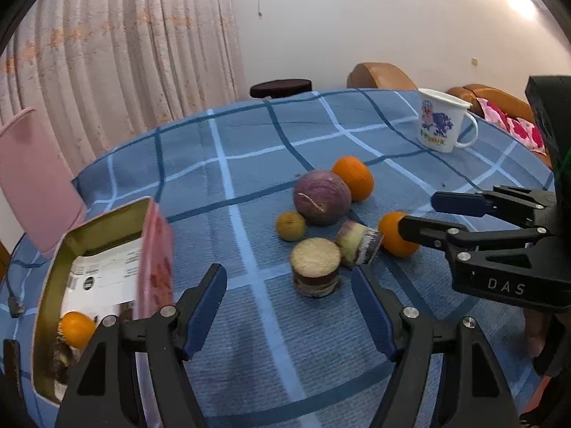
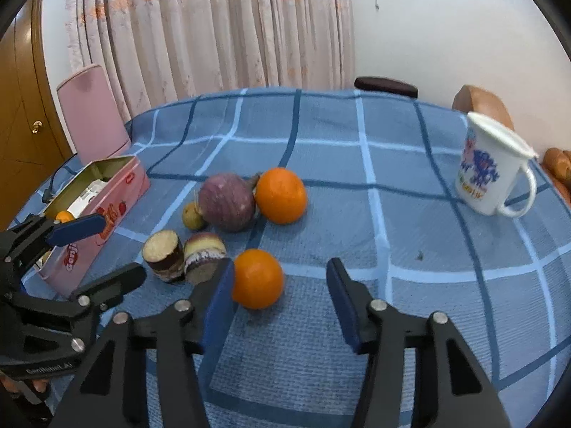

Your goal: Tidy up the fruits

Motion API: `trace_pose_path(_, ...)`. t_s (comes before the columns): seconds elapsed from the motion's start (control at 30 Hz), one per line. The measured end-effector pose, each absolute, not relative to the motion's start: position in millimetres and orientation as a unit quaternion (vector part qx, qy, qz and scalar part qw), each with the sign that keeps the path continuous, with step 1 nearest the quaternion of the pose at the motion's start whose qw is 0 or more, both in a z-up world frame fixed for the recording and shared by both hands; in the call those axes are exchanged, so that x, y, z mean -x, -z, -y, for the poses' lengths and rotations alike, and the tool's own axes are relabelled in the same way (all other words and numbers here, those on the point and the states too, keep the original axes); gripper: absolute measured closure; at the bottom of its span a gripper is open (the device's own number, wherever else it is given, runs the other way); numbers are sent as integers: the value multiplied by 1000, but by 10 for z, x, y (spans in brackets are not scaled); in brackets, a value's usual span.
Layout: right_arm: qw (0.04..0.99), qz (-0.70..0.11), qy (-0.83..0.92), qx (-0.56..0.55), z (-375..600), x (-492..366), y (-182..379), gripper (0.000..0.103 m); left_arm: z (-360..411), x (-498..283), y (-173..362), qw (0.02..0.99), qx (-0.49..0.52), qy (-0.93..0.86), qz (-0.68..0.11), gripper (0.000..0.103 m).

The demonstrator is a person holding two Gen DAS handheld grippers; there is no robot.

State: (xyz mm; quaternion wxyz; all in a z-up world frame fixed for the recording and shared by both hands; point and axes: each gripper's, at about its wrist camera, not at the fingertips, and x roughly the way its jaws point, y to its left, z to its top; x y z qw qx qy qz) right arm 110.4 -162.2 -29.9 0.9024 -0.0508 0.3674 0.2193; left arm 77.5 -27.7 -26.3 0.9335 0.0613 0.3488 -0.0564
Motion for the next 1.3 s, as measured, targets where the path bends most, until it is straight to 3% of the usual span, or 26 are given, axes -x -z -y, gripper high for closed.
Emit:
trace_pose_path(0.43,873,-410,-261,41,1538,-1234,424,53,227,-977,376,916,-37,81,-390,30)
trace_pose_path(0.5,867,-423,-263,34,1554,-1279,464,59,218,-1008,388,914,-32,84,-395,45)
trace_pose_path(0.7,871,-414,-259,49,1515,-1237,444,62,247,-1004,384,913,-31,101,-395,67)
trace_pose_path(1.3,887,-380,-259,37,1584,-1151,343,63,182,-926,292,925,-17,101,-365,67)
